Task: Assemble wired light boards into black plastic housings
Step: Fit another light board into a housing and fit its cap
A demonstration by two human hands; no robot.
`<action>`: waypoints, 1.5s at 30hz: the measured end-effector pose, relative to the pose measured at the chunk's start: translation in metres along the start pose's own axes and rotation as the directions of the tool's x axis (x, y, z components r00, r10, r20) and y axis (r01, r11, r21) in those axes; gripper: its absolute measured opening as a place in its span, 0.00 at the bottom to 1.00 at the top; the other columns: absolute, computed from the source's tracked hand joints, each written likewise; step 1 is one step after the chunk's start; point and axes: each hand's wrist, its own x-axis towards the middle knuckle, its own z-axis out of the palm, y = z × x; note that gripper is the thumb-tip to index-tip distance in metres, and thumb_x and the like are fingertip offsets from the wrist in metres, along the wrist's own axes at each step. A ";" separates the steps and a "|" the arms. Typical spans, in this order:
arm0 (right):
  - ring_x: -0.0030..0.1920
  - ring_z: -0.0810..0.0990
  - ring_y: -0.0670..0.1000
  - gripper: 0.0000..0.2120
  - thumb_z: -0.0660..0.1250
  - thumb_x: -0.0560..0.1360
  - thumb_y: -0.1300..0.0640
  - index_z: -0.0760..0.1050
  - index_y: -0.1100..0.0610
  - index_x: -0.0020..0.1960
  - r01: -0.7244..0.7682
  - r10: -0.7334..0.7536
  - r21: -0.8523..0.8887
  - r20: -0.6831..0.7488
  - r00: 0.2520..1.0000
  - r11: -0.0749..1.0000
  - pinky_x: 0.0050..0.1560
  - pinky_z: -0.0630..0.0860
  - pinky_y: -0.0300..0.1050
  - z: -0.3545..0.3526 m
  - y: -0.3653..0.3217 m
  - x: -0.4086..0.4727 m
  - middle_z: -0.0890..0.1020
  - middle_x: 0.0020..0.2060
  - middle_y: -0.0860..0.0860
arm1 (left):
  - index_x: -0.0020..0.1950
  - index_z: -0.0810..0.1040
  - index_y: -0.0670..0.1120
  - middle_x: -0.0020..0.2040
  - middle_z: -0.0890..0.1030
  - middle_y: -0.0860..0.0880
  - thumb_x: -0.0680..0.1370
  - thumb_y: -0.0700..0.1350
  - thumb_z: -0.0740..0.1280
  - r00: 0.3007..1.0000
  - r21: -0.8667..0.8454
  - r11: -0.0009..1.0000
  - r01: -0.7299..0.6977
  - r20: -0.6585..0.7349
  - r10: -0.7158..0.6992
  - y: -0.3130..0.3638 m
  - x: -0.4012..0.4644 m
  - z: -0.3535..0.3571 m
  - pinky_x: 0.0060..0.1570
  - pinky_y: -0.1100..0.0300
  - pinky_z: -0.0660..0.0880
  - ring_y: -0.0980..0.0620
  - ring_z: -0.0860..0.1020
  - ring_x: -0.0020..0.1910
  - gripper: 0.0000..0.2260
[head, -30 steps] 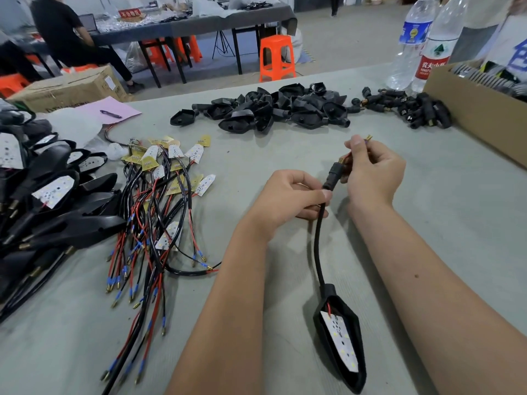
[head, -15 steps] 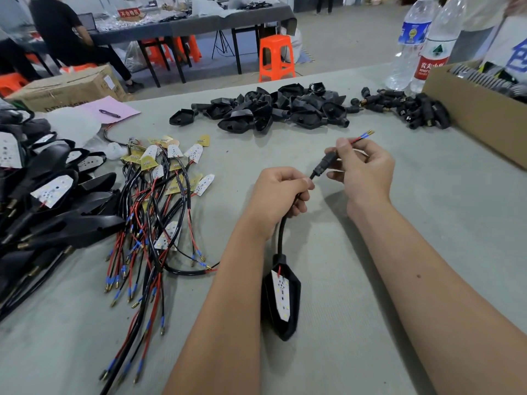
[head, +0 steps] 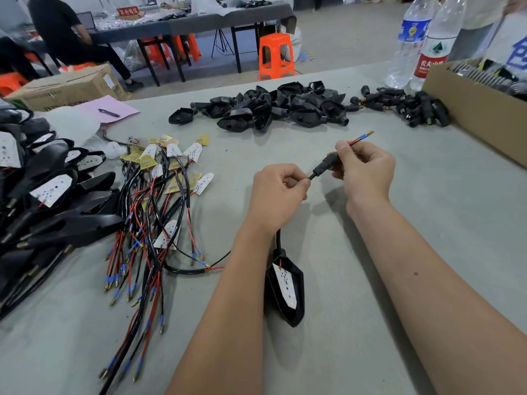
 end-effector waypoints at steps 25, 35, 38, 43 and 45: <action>0.29 0.80 0.48 0.06 0.68 0.81 0.61 0.82 0.60 0.48 -0.006 0.001 0.047 0.110 0.994 0.999 0.31 0.76 0.39 0.001 -0.003 -0.007 0.83 0.30 0.49 | 0.51 0.84 0.43 0.41 0.86 0.46 0.80 0.43 0.71 0.976 -0.284 0.939 0.193 0.150 -0.155 0.003 0.001 -0.003 0.31 0.61 0.75 0.50 0.80 0.30 0.04; 0.34 0.83 0.49 0.02 0.73 0.78 0.60 0.82 0.58 0.47 -0.019 0.010 0.044 0.206 0.979 0.999 0.34 0.78 0.40 0.000 -0.003 -0.006 0.86 0.35 0.53 | 0.51 0.84 0.39 0.39 0.86 0.47 0.80 0.42 0.71 0.970 -0.308 0.928 0.210 0.185 -0.158 0.004 0.001 -0.009 0.34 0.59 0.76 0.51 0.80 0.31 0.06; 0.35 0.83 0.49 0.02 0.75 0.76 0.63 0.83 0.58 0.46 -0.006 -0.002 0.043 0.200 0.980 0.999 0.36 0.78 0.39 -0.001 -0.001 -0.006 0.87 0.35 0.54 | 0.50 0.84 0.39 0.39 0.85 0.46 0.80 0.42 0.71 0.962 -0.303 0.926 0.224 0.219 -0.160 0.004 0.001 -0.011 0.34 0.59 0.77 0.50 0.81 0.32 0.07; 0.31 0.80 0.48 0.03 0.73 0.76 0.67 0.81 0.62 0.46 -0.078 0.072 0.178 0.039 0.997 0.981 0.35 0.77 0.38 -0.003 -0.001 0.001 0.85 0.34 0.54 | 0.49 0.83 0.38 0.39 0.85 0.45 0.81 0.43 0.70 0.913 -0.271 0.921 0.281 0.371 -0.170 0.004 0.001 -0.019 0.33 0.62 0.77 0.49 0.81 0.32 0.08; 0.31 0.80 0.48 0.03 0.73 0.77 0.68 0.80 0.62 0.45 -0.083 0.086 0.225 -0.005 0.996 0.971 0.34 0.76 0.37 -0.003 -0.001 0.003 0.84 0.34 0.55 | 0.49 0.83 0.38 0.40 0.84 0.45 0.81 0.43 0.70 0.888 -0.256 0.916 0.309 0.424 -0.181 0.004 0.002 -0.022 0.33 0.62 0.78 0.50 0.82 0.33 0.08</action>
